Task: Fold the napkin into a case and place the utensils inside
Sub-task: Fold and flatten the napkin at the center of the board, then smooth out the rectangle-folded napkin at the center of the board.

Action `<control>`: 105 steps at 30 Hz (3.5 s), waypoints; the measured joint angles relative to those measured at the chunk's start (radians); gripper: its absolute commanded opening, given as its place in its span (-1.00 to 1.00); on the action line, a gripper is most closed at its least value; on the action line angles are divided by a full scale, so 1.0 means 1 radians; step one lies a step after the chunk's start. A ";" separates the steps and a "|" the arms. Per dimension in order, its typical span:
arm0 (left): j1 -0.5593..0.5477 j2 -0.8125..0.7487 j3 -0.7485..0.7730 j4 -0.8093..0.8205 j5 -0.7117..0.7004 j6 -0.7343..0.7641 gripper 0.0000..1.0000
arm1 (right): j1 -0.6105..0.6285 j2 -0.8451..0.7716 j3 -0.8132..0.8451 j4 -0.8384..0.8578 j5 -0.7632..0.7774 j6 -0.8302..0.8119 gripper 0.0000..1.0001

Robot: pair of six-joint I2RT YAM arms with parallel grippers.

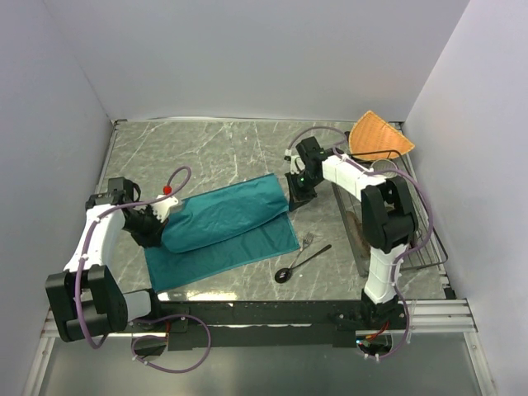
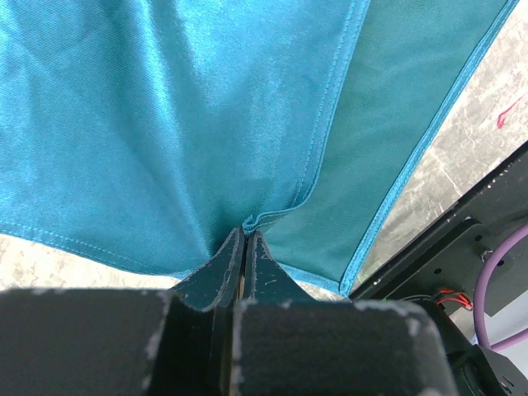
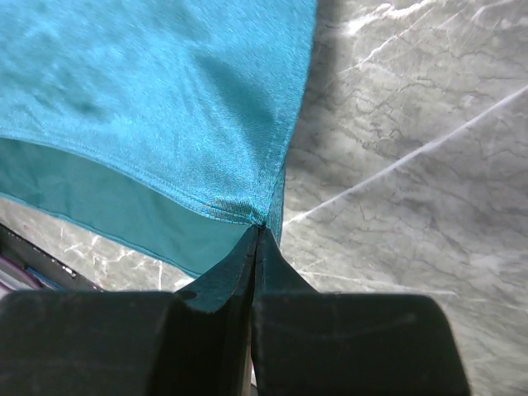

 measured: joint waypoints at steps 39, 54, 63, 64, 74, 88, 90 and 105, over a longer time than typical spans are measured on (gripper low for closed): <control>0.000 -0.135 -0.101 -0.136 -0.166 0.153 -0.27 | 0.116 -0.088 -0.209 -0.150 -0.009 -0.156 -0.76; 0.161 0.055 0.168 -0.134 -0.061 0.065 0.22 | 0.013 0.023 0.291 -0.294 -0.040 -0.287 0.57; 0.201 0.390 0.361 0.055 -0.032 -0.103 0.16 | 0.016 0.274 0.586 -0.179 -0.051 -0.361 0.54; 0.201 0.410 0.370 0.060 -0.032 -0.105 0.17 | 0.016 0.290 0.593 -0.165 -0.055 -0.377 0.54; 0.189 0.587 0.419 0.113 -0.044 -0.105 0.09 | 0.078 0.311 0.578 -0.058 -0.071 -0.549 0.55; 0.119 0.615 0.334 0.169 -0.081 -0.088 -0.74 | 0.170 0.405 0.578 -0.067 0.019 -0.711 -0.22; 0.119 0.616 0.334 0.169 -0.084 -0.083 -0.91 | 0.177 0.405 0.578 -0.068 0.041 -0.720 -0.51; 0.084 0.738 0.561 0.271 -0.059 -0.200 -0.94 | 0.154 0.442 0.665 0.076 0.285 -0.605 -1.00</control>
